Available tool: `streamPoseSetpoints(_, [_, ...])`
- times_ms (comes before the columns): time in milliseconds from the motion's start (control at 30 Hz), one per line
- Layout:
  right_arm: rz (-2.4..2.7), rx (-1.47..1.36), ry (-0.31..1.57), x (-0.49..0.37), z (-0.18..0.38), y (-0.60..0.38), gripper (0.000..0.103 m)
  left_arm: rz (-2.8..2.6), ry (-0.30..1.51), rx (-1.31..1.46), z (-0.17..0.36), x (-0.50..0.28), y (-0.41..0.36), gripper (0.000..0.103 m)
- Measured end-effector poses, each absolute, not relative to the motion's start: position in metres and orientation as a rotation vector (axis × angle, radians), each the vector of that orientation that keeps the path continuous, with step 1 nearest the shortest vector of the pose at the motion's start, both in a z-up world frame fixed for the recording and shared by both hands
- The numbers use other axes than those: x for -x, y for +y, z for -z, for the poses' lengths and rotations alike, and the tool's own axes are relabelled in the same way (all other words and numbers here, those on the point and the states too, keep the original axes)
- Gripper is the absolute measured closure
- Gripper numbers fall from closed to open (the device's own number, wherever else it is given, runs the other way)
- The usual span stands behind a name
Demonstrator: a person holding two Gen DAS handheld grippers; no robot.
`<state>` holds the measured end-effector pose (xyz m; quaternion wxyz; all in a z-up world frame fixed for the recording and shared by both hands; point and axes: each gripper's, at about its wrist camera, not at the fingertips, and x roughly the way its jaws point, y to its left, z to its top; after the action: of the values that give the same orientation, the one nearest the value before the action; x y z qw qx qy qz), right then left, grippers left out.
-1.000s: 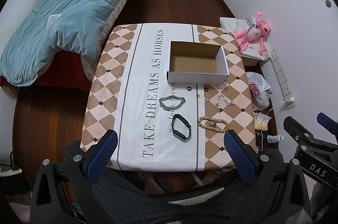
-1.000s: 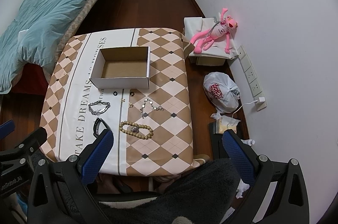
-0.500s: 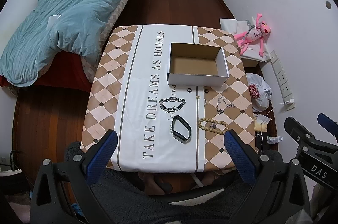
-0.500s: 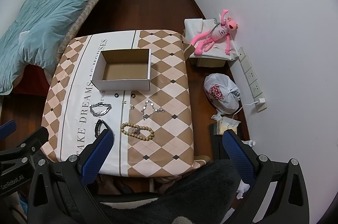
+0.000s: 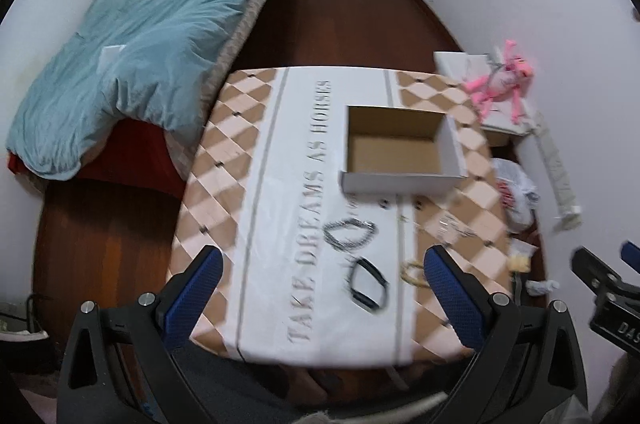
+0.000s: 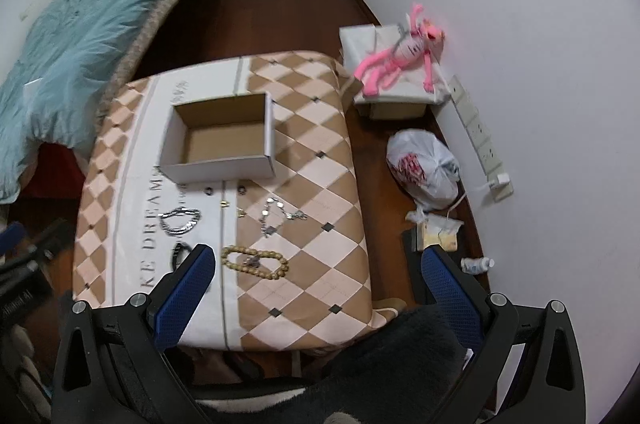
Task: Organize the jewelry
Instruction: 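Grasp the black watch band with the left gripper while the right gripper grasps the wooden bead bracelet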
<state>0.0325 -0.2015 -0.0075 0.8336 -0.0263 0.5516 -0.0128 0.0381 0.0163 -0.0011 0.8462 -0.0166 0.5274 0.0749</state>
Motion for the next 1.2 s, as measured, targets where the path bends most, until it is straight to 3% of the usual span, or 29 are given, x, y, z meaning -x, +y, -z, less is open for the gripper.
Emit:
streamPoseSetpoints(167, [0.037, 0.03, 1.289, -0.06, 0.071, -0.206, 0.0, -0.199, 1.167, -0.003, 0.047, -0.059, 0.022, 0.0])
streamPoseSetpoints(433, [0.031, -0.034, 1.462, -0.067, 0.175, -0.213, 0.019, -0.174, 1.327, 0.001, 0.126, -0.064, 0.02, 0.001])
streamPoseSetpoints(533, [0.038, -0.058, 1.484, -0.066, 0.197, -0.214, 0.022, -0.148, 1.379, 0.029, 0.15, -0.062, 0.016, 0.005])
streamPoseSetpoints(633, [0.045, -0.068, 1.488, -0.065, 0.215, -0.215, 0.026, -0.118, 1.419, 0.057, 0.169, -0.063, 0.01, 0.021])
streamPoseSetpoints(833, [0.034, -0.076, 1.506, -0.066, 0.231, -0.215, 0.034, -0.076, 1.452, 0.094, 0.191, -0.066, -0.001, 0.024])
streamPoseSetpoints(1000, [0.018, -0.067, 1.517, -0.071, 0.231, -0.211, 0.043, -0.052, 1.484, 0.108, 0.205, -0.068, -0.004, 0.074])
streamPoseSetpoints(1100, [0.022, -0.039, 1.506, -0.073, 0.232, -0.207, 0.046, -0.056, 1.48, 0.1, 0.211, -0.065, -0.002, 0.084])
streamPoseSetpoints(1200, [0.018, 0.006, 1.475, -0.069, 0.229, -0.194, 0.059, -0.051, 1.46, 0.082, 0.214, -0.062, 0.0, 0.093])
